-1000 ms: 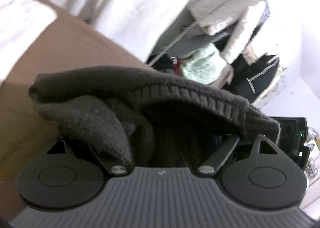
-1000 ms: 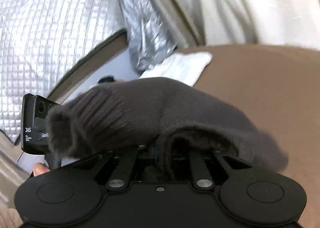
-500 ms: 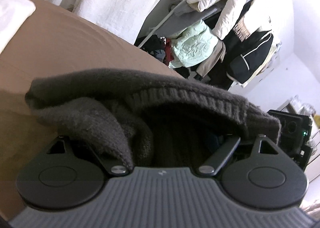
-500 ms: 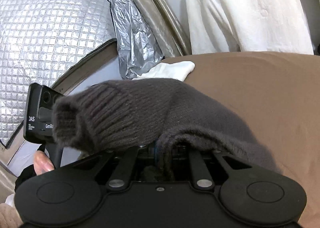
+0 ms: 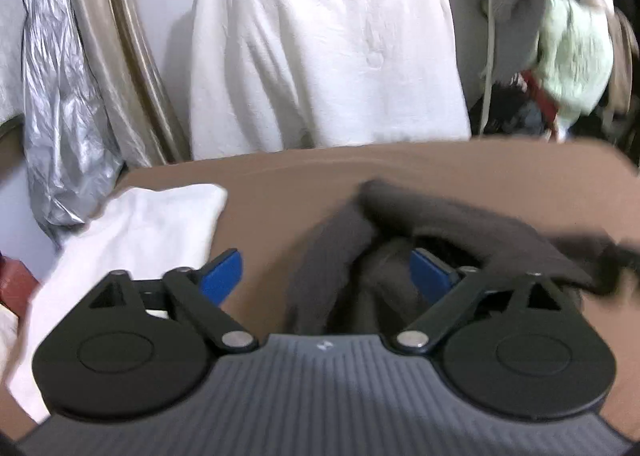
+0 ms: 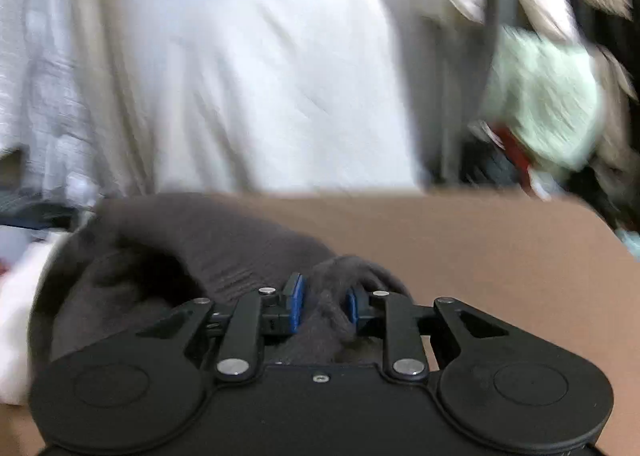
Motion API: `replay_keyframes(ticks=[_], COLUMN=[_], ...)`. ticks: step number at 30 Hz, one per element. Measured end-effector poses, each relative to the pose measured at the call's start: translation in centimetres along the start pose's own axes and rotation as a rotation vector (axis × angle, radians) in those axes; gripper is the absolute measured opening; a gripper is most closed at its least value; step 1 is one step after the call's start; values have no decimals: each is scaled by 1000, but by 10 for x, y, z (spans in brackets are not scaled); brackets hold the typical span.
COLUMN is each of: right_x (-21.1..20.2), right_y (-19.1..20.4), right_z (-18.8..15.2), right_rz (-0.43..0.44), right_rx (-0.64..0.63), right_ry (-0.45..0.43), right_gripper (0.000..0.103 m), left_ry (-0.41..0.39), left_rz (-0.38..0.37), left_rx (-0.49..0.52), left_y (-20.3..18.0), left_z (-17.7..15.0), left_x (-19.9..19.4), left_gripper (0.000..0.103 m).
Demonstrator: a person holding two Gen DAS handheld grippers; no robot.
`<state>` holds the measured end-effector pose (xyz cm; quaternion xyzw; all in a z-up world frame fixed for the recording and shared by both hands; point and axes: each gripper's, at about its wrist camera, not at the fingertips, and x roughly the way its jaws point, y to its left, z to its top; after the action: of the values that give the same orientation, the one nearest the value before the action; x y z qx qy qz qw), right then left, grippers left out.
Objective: Fold clothes
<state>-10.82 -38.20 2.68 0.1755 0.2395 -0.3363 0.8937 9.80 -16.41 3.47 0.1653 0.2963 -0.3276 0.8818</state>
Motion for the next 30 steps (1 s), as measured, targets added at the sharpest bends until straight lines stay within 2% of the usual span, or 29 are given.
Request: replay_keyframes(ticks=[1,3,6,8,10,13,17,20,22,24,26,28,29,30], right_x=[1,1,4,6,11,21,33,43,49,53,54,56,57,59], right_y=[-13,-29,-25,-15,-7,1,11,19,24,18,11,9,10,10], right_z=[-9,-24,-38,-44,-50,-58,-69,-78,-83,-86,-90,-97,-100,-103], right_rz=[17,41,103,157,178,192,211,225,234,225,209,205,207,211], right_rx=[40,76,54,29,23,24,26,27,27,74,94,89,88,92], right_ry=[19,60,105,133,163,204,258,299,327,337,347,366,375,383], right_gripper=[29,33,36,44,53,60,61,61,61,61,61,61,62,64], left_ry=[52,162,259,292,281,246,211,228,251,270,270,259,247,240], left_rz=[-33,-136,-302,-379,-408,-448,-509,-498,-512,-522,-487,-463,-432,-385], left_rx=[-29,-163,-405,-478,-490,-474,-461,-418,-425,-444,-448,-409,-377,-335], left_y=[8,31,57,61,59,47,28,7,-4,-14,-22,-28,-30,-31], left_z=[-13,-40,-72,-84,-91,-93,-99,-105,-107,-110,-112,-112,-111,-110], left_x=[7,20,40,50,52,52,56,74,90,105,115,120,118,115], left_gripper=[98,98,98,98,98,98,98,98,98,103,103,102,86,58])
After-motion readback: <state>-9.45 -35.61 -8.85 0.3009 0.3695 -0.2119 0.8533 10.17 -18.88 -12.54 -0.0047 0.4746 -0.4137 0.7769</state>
